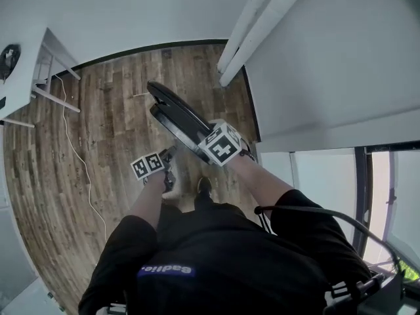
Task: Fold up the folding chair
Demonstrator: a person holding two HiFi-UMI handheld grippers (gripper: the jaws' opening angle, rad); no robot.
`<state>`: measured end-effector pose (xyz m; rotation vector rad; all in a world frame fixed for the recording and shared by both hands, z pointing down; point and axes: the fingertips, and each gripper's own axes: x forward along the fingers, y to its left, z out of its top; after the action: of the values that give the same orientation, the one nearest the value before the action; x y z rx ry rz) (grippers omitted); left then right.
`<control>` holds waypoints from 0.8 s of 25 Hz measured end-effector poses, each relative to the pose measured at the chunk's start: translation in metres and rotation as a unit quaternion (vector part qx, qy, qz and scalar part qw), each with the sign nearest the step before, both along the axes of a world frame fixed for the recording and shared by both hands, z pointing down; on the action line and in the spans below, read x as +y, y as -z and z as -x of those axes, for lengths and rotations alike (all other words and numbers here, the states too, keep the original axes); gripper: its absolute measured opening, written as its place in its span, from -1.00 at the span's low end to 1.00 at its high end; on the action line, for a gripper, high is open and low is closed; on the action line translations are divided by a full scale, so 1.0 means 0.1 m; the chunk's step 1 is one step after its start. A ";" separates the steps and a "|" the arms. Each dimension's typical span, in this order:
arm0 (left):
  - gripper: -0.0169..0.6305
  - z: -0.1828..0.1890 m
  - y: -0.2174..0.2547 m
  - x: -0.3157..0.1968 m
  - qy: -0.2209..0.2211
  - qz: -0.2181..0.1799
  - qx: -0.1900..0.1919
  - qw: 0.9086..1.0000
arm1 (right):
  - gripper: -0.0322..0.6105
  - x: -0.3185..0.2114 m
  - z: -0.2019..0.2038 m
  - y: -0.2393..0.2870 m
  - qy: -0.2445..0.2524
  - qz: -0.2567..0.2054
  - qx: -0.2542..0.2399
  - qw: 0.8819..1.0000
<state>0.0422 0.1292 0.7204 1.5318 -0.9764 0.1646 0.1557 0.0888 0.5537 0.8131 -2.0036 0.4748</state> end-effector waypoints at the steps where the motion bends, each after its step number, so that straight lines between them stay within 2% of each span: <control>1: -0.38 0.03 0.09 0.04 -0.011 -0.007 -0.009 1.000 | -0.68 0.00 -0.02 0.01 -0.001 0.001 -0.001 1.000; 5: -0.38 0.15 0.54 0.07 -0.051 -0.053 -0.040 0.996 | -0.68 -0.03 -0.03 0.06 -0.001 0.001 -0.008 1.000; 8: -0.38 0.17 0.87 0.14 -0.094 -0.101 -0.094 0.986 | -0.68 0.00 -0.10 0.08 0.009 0.003 -0.007 1.000; 12: -0.38 0.13 1.38 0.08 -0.135 -0.188 -0.164 0.959 | -0.67 0.02 -0.20 0.10 0.016 0.003 -0.009 1.000; 17: -0.38 0.02 1.79 -0.08 -0.153 -0.262 -0.184 0.935 | -0.66 -0.04 -0.20 0.12 0.016 -0.001 -0.012 1.000; 19: -0.38 -0.08 1.95 -0.13 -0.178 -0.301 -0.194 0.917 | -0.66 -0.02 -0.19 0.11 0.016 0.002 -0.014 1.000; 20: -0.38 -0.12 2.03 -0.19 -0.194 -0.324 -0.200 0.904 | -0.65 -0.03 -0.19 0.10 0.015 0.003 -0.016 1.000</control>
<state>0.0538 0.1103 0.5172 2.3726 -1.0933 0.4900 0.1751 0.0857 0.5432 0.7751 -2.0405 0.4796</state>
